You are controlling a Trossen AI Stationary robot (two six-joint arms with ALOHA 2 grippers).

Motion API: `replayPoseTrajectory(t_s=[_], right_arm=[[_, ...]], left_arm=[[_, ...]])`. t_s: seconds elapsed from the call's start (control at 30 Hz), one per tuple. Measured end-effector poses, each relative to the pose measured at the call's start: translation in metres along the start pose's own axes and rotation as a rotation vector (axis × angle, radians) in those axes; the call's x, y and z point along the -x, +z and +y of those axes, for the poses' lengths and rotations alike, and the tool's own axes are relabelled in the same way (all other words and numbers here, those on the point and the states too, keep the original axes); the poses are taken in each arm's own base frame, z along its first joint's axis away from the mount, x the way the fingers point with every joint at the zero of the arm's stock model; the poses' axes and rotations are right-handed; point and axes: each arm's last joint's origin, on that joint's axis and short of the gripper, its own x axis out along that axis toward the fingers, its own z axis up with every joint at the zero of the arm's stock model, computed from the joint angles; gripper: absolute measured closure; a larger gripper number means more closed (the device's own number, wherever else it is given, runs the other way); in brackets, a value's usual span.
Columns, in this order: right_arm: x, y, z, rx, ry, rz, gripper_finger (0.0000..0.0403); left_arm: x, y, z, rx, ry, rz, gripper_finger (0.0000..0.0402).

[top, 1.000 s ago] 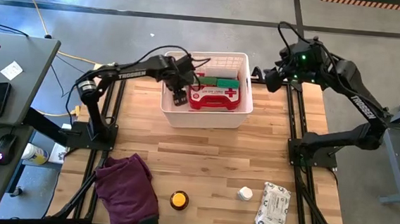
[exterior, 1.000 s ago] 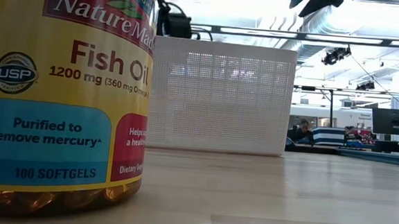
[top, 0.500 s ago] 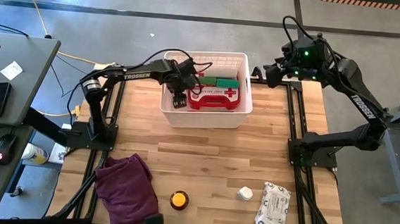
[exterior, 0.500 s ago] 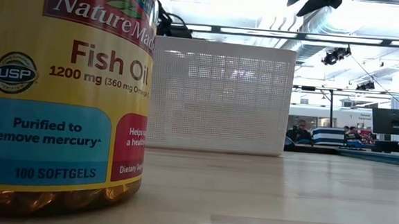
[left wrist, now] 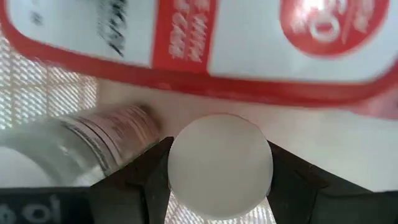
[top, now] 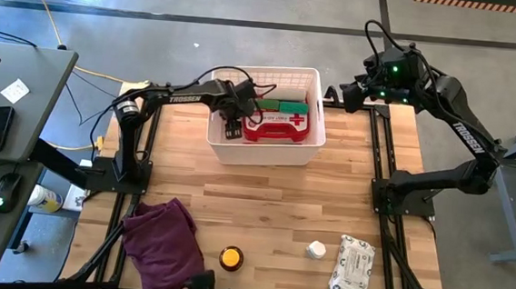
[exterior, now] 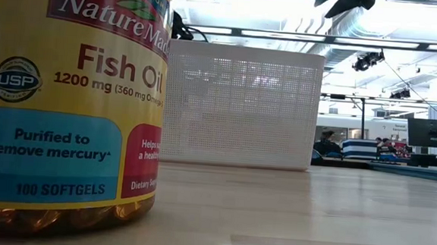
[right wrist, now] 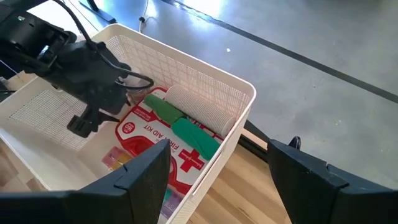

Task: Pick & place medical supplies in basket/bin
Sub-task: Put the orange pill bottle into the white bin

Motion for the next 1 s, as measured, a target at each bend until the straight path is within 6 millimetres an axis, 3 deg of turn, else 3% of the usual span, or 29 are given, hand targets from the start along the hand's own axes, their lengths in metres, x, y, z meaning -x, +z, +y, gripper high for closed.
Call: replayPoseTrajectory(t_s=[0.53, 1.0], right_arm=[[0.0, 0.0, 0.0, 0.011, -0.001, 0.004, 0.0147], [0.0, 0.0, 0.0, 0.02, -0.001, 0.004, 0.0147]], left_arm=[[-0.004, -0.01, 0.031, 0.067, 0.035, -0.016, 0.0147], [-0.004, -0.009, 0.031, 0.072, 0.027, -0.03, 0.0124]])
